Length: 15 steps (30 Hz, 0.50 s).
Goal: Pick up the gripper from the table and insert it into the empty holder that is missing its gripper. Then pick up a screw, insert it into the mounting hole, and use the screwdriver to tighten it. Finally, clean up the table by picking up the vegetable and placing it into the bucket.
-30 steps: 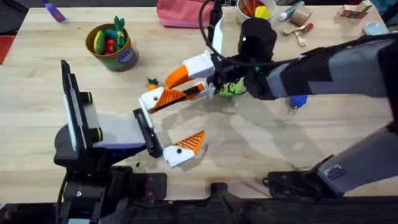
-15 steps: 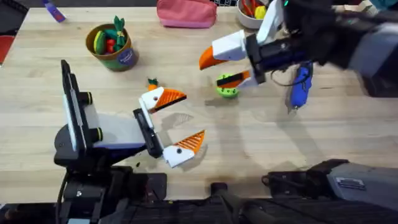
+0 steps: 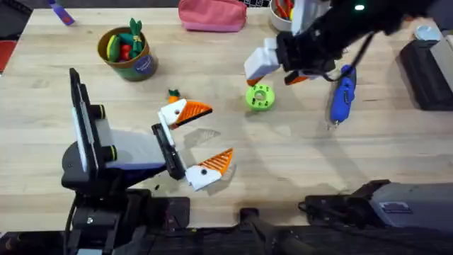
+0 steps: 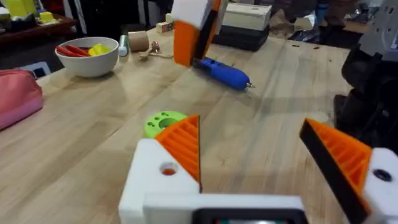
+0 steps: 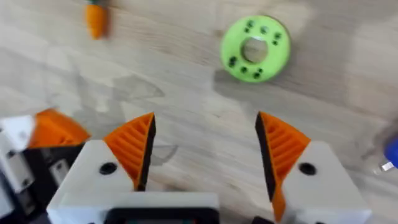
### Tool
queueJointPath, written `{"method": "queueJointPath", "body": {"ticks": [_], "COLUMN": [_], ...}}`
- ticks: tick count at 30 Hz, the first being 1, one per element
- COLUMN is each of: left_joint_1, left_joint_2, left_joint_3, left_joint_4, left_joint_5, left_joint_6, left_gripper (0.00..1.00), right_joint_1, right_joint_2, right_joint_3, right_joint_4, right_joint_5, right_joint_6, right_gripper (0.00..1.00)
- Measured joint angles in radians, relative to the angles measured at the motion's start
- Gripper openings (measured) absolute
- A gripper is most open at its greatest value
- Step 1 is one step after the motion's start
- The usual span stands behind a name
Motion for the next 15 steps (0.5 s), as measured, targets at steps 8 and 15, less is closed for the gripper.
{"method": "queueJointPath", "body": {"ticks": [8,15], "left_joint_1": [0.0,0.0], "left_joint_2": [0.0,0.0], "left_joint_3": [0.0,0.0], "left_joint_4": [0.0,0.0], "left_joint_5": [0.0,0.0], "left_joint_6": [0.0,0.0], "left_gripper": [0.986,0.986], "right_joint_1": [0.057,0.065], "right_joint_2": [0.151,0.236], "right_joint_3": [0.056,0.056], "right_joint_4": [-0.046,-0.023], "right_joint_5": [0.154,0.178], "right_joint_6": [0.276,0.465], "right_gripper": [0.866,0.772]}}
